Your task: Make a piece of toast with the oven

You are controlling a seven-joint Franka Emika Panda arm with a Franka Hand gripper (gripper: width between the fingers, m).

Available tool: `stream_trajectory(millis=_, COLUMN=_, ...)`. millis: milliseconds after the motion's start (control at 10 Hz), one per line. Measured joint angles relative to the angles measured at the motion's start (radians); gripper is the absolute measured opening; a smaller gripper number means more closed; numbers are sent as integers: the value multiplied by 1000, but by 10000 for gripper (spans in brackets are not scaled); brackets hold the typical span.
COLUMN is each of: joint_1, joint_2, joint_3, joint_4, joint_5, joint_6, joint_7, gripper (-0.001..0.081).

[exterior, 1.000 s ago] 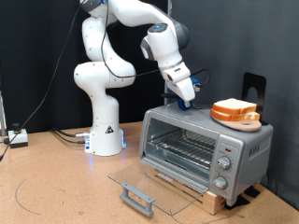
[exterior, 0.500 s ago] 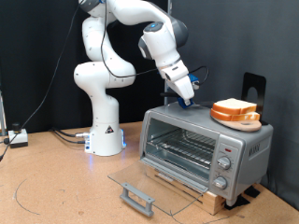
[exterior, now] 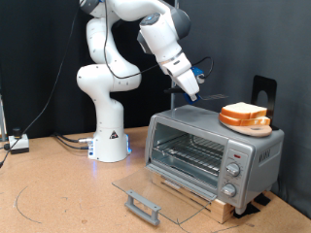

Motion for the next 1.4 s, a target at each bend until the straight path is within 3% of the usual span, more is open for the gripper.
stream_trajectory(millis=300, joint_1=-37, joint_2=18, joint_3=-56, joint_4=-2, joint_5=-18, joint_6=19, joint_7=-95, gripper=395)
stream_trajectory(millis=800, joint_1=-181, joint_2=117, joint_3=-157, joint_4=45, joint_5=-105, joint_6=14, joint_7=-112, gripper=395)
stream_trajectory(millis=1000, joint_1=-221, joint_2=158, joint_3=-203, joint_4=63, joint_5=-140, joint_6=13, joint_7=-172, gripper=395)
stream_trajectory(millis=1200, joint_1=-242, joint_2=212, joint_3=-254, joint_4=93, joint_5=-162, joint_6=-6, joint_7=-245, gripper=395)
stream_trajectory(millis=1400, joint_1=-242, joint_2=212, joint_3=-240, joint_4=87, joint_5=-170, joint_6=6, joint_7=-244, gripper=395)
